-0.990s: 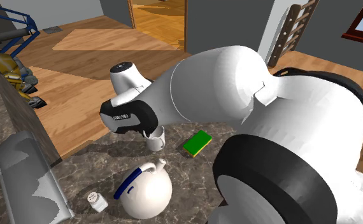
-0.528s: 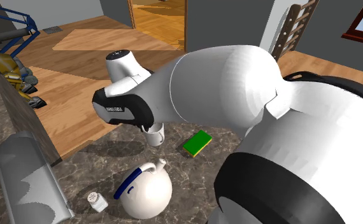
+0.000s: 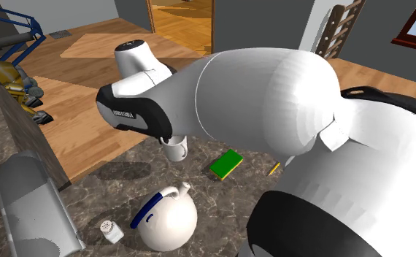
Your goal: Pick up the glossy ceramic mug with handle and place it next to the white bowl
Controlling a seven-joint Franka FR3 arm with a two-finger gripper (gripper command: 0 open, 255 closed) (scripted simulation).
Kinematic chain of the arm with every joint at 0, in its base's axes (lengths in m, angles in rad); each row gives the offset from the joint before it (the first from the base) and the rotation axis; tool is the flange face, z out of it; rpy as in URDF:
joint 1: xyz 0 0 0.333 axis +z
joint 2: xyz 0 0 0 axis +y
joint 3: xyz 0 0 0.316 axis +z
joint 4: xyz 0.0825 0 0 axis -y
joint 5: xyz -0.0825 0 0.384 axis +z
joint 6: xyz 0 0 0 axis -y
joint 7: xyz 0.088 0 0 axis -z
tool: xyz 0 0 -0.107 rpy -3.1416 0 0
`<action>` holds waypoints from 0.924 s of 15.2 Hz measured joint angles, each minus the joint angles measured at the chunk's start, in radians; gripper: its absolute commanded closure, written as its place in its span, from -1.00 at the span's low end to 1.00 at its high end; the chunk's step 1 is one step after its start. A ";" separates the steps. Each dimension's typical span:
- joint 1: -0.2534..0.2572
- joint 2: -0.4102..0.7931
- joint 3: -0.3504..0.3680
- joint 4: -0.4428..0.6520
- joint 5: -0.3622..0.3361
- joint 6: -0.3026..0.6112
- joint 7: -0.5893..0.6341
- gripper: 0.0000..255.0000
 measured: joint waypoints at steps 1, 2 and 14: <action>0.001 -0.008 -0.003 0.006 0.006 -0.012 -0.004 1.00; 0.000 -0.013 -0.007 0.016 0.009 -0.026 -0.010 1.00; -0.013 -0.079 -0.071 0.098 0.041 -0.161 -0.093 1.00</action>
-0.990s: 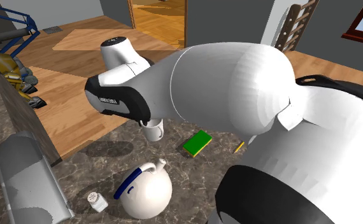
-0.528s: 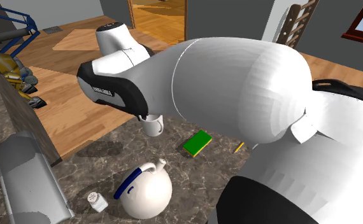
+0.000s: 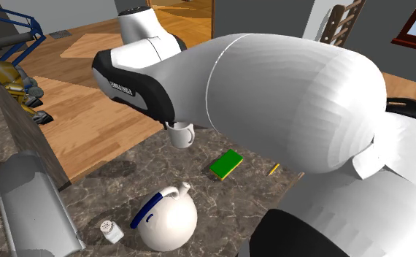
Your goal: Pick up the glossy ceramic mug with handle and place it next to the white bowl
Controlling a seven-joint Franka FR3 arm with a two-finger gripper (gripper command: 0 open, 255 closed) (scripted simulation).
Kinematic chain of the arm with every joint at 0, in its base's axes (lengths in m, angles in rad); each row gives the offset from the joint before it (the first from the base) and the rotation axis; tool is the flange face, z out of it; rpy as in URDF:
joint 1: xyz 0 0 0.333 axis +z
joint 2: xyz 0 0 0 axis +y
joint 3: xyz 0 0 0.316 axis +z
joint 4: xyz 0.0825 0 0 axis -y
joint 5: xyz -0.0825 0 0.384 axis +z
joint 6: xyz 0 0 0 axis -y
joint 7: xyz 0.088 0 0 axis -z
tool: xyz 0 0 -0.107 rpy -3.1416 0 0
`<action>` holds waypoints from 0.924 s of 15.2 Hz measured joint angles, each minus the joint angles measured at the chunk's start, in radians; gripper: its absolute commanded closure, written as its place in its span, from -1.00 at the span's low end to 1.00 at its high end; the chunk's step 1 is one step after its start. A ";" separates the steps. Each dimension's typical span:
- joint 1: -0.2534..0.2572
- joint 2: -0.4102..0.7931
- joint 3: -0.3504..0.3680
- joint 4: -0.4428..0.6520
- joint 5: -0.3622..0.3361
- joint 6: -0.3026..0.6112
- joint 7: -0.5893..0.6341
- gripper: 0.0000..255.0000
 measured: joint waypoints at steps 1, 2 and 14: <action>-0.006 -0.013 -0.020 -0.017 0.005 0.006 -0.029 1.00; -0.013 -0.024 -0.041 -0.031 0.008 0.009 -0.059 1.00; -0.111 -0.049 -0.238 -0.093 -0.022 0.041 -0.347 1.00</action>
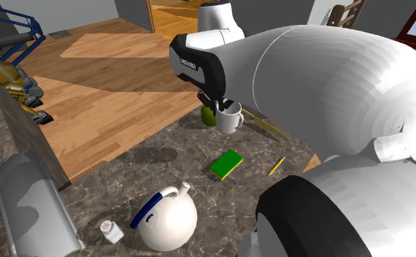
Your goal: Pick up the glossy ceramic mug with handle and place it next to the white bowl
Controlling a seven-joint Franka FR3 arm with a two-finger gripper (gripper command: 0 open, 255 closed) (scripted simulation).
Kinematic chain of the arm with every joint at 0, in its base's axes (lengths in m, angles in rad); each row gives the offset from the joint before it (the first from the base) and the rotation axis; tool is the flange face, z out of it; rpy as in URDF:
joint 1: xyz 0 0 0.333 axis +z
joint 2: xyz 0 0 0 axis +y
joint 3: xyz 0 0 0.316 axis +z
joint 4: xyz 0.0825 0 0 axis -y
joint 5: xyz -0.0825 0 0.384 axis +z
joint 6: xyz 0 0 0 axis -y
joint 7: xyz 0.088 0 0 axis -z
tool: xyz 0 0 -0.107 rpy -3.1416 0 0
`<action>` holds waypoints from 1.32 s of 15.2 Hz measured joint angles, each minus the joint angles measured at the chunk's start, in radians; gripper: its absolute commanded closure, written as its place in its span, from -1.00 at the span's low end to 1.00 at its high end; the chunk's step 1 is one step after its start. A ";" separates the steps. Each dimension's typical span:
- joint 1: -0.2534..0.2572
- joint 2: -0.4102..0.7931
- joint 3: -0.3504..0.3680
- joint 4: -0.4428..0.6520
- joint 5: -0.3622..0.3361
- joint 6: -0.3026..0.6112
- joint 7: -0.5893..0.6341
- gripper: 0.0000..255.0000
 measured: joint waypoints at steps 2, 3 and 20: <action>-0.020 0.016 -0.027 0.011 -0.014 0.004 -0.040 1.00; -0.029 0.008 -0.046 0.007 -0.014 0.000 -0.067 1.00; -0.156 0.192 -0.198 0.112 -0.103 0.072 -0.307 1.00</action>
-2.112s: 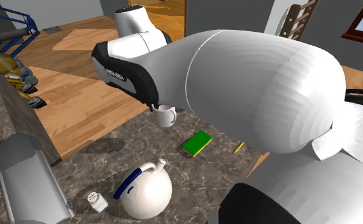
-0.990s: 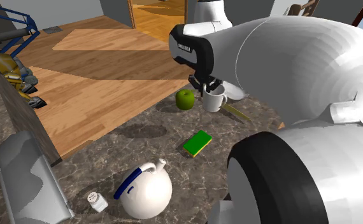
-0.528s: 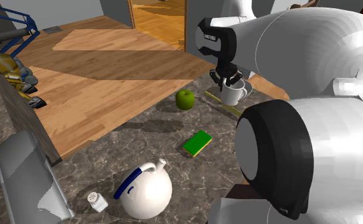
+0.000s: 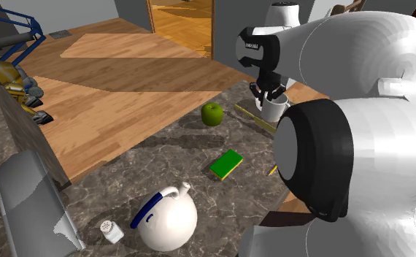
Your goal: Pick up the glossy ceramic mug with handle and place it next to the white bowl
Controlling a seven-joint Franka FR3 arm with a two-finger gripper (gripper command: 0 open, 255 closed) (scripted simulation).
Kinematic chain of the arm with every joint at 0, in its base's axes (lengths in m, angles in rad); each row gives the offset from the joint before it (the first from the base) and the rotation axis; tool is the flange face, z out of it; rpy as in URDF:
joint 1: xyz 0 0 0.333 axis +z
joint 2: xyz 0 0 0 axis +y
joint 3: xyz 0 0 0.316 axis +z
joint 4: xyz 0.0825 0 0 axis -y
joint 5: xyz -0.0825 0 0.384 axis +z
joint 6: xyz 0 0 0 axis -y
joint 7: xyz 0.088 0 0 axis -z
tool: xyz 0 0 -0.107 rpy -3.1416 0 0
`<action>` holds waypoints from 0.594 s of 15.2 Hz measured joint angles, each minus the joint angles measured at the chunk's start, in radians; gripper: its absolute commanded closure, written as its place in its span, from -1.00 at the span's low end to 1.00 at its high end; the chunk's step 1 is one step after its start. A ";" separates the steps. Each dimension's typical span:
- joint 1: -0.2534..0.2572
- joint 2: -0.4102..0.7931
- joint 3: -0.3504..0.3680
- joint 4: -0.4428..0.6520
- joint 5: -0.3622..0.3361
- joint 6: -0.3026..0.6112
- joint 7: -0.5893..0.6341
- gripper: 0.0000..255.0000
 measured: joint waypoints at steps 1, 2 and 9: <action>0.000 0.002 0.001 -0.011 -0.001 0.012 0.001 1.00; 0.001 0.005 0.001 -0.021 -0.002 0.026 0.003 1.00; 0.001 0.032 0.004 -0.085 -0.012 0.115 0.013 1.00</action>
